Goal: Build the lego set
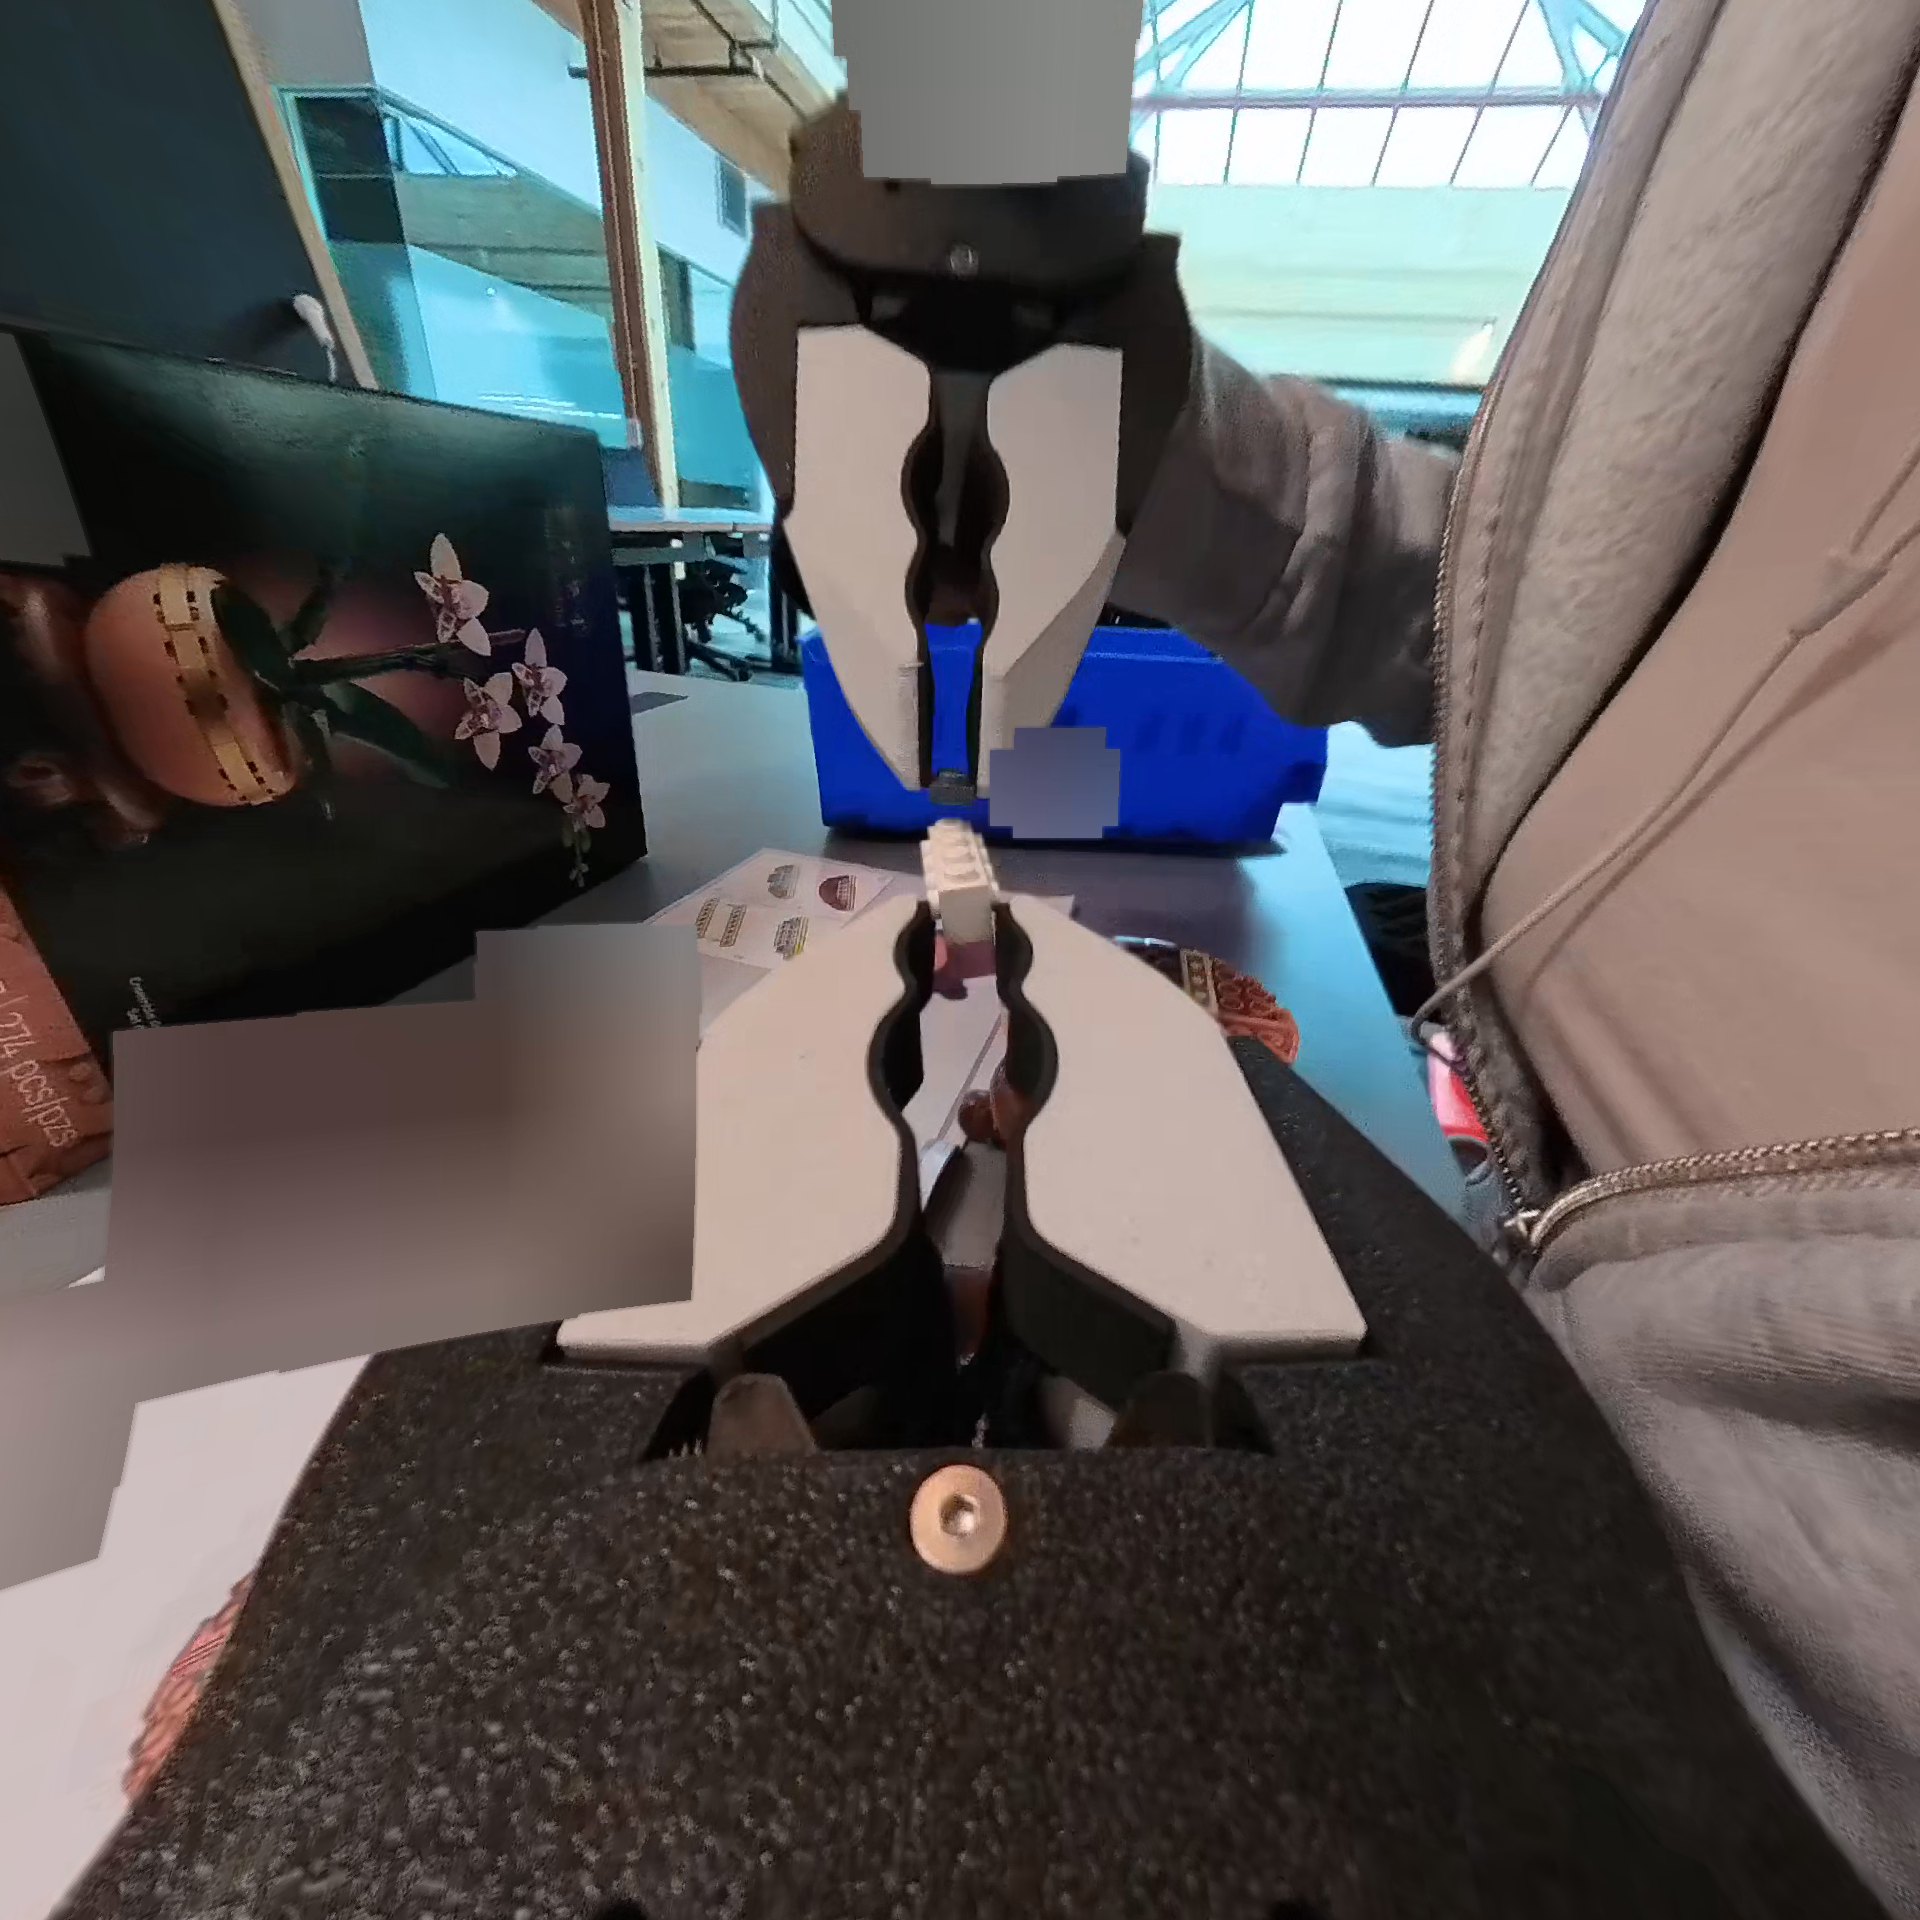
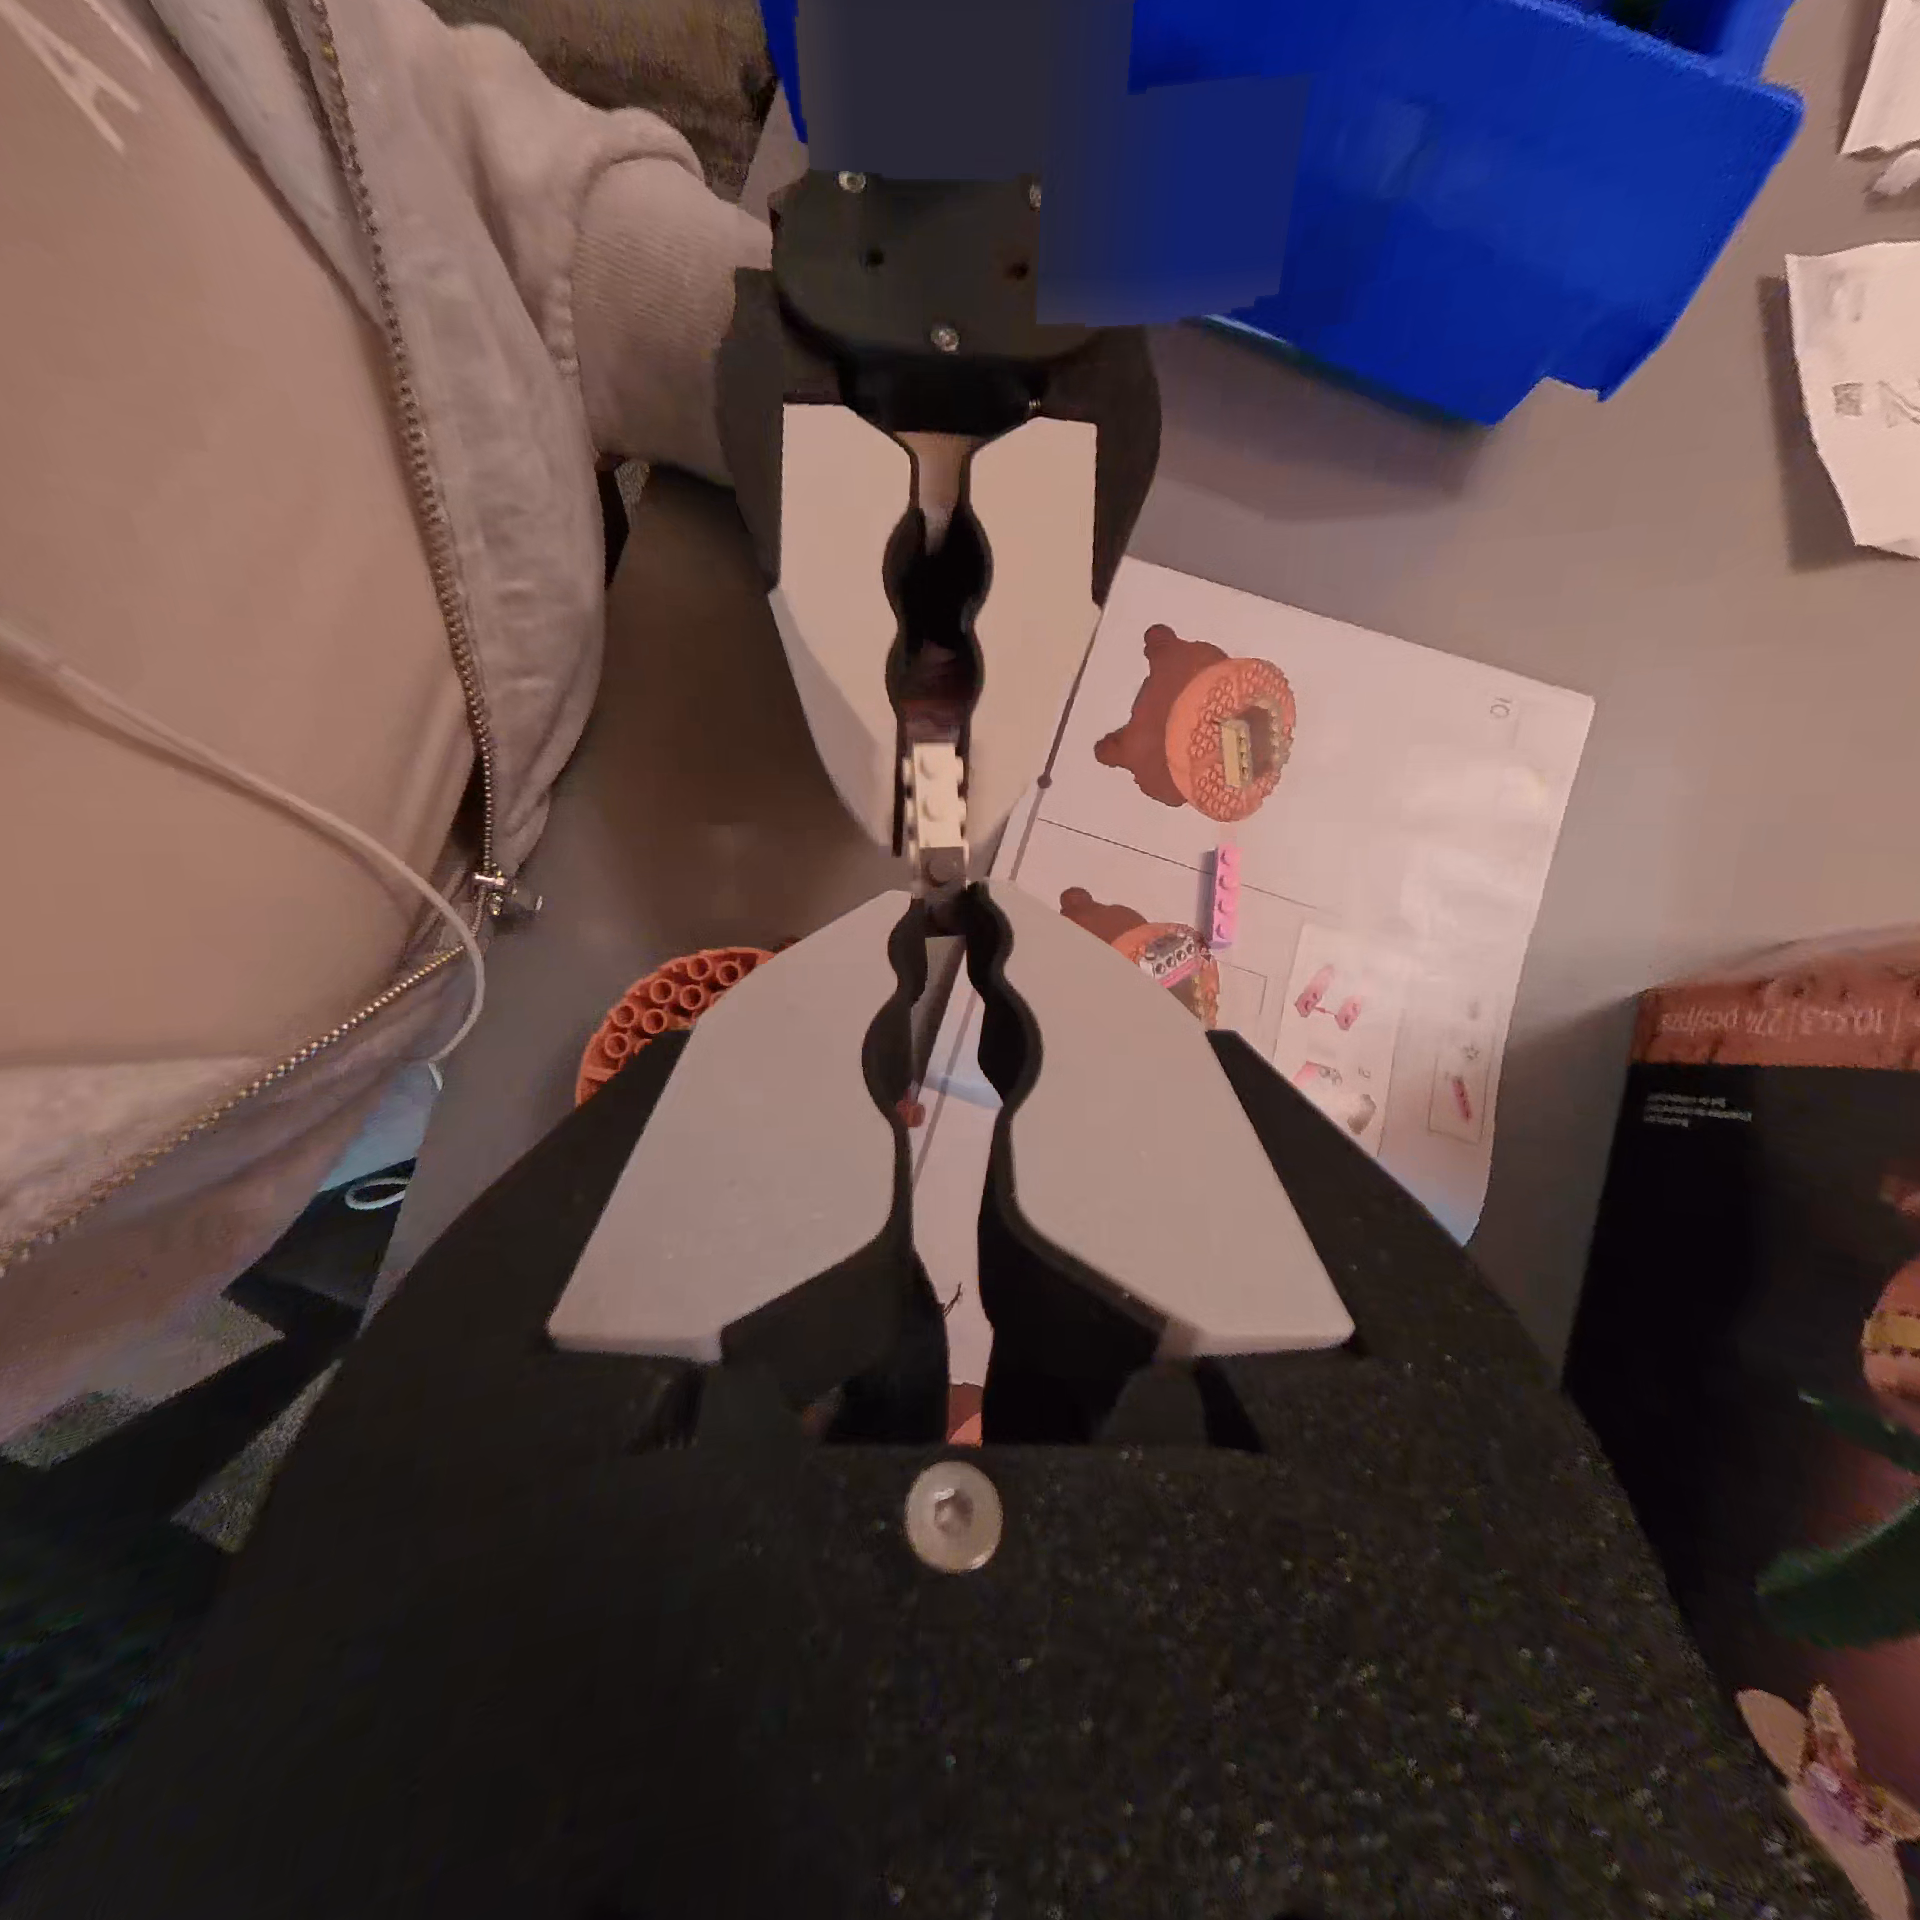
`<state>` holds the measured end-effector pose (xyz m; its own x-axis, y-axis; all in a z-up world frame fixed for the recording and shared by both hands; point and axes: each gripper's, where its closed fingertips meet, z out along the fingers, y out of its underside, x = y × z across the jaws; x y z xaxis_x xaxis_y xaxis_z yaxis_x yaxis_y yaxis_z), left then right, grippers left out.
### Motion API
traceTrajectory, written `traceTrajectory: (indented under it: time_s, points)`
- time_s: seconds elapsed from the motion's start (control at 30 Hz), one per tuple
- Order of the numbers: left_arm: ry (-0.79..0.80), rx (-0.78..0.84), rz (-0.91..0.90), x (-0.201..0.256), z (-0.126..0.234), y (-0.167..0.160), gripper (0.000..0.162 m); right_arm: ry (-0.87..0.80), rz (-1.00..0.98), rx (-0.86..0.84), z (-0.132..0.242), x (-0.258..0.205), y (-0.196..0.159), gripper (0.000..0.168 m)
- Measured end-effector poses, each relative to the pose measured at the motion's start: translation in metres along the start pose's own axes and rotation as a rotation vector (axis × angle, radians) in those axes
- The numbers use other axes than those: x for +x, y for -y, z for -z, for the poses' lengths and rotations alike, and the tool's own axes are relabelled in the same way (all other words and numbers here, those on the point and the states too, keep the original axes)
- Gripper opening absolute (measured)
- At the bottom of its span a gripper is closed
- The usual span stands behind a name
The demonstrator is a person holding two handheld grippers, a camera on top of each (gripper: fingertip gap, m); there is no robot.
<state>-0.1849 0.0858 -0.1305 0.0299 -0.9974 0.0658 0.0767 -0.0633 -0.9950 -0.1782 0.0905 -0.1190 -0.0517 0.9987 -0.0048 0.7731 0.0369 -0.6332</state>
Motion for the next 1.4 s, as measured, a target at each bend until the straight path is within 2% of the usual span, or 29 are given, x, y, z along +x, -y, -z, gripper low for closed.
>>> traceTrajectory:
  time_s: [0.6,0.93,1.4]
  points:
    - [-0.016,-0.004,-0.074,0.009,-0.002,-0.001,0.010,0.083,0.003,-0.128,-0.011,-0.010,0.004,0.007]
    - [0.002,-0.077,-0.171,0.012,-0.004,-0.006,0.009,0.120,-0.013,-0.227,-0.017,-0.015,-0.006,0.007]
    - [-0.049,-0.138,-0.244,0.022,-0.004,-0.013,0.009,0.229,0.005,-0.238,-0.022,-0.027,-0.009,0.007]
